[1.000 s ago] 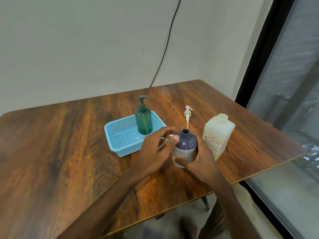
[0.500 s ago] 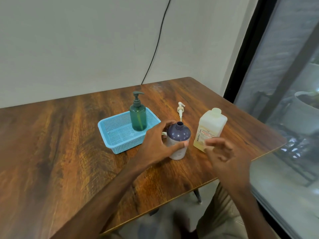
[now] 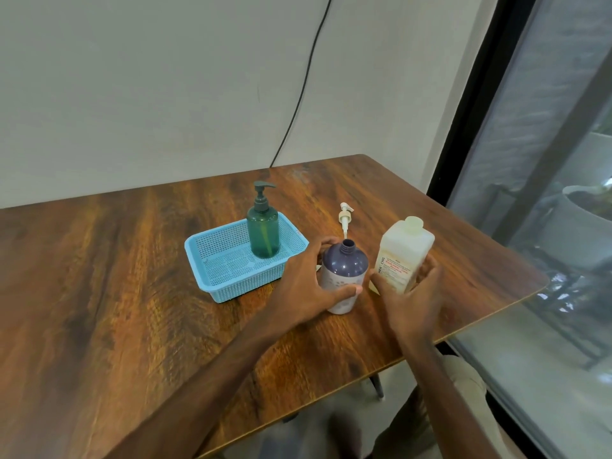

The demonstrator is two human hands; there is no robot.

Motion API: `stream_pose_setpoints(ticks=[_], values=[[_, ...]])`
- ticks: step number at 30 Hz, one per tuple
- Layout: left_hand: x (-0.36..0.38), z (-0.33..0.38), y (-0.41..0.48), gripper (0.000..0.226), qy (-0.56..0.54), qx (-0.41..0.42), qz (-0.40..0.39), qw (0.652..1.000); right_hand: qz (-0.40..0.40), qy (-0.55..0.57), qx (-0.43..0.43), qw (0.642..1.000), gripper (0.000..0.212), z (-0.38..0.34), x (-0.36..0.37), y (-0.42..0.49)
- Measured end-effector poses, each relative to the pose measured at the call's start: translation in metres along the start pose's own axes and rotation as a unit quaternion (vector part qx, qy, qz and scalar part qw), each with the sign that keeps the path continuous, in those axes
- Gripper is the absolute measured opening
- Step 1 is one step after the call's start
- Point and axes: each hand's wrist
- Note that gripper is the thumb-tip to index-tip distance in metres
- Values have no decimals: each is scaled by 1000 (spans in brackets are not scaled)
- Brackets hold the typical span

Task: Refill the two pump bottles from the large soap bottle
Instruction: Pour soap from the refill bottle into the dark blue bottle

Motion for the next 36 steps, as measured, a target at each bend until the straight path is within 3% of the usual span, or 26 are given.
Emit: stream_pose_setpoints(ticks=[9,17,26,31,36], values=[[2,-2,2,88,11,1,-1,1000,35,-42,-15,998,103,-6,16,6],[0,-5,0,87,5,-10,2,1000,-77,-73,-64,992,79,-3,-20,20],[7,-8,8,89,21,-1,0,1000,-151,-128,-159,967,82,-25,-53,40],[4,-4,15,83,23,14,12,1000,-148,-225,-234,934,93,-32,-60,61],[4,-9,13,80,18,8,20,1000,-168,-227,-263,923,96,-20,-66,80]])
Point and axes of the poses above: each hand's wrist, its own y-axis towards the middle knuckle, its own x-axis out of the palm, z = x × y
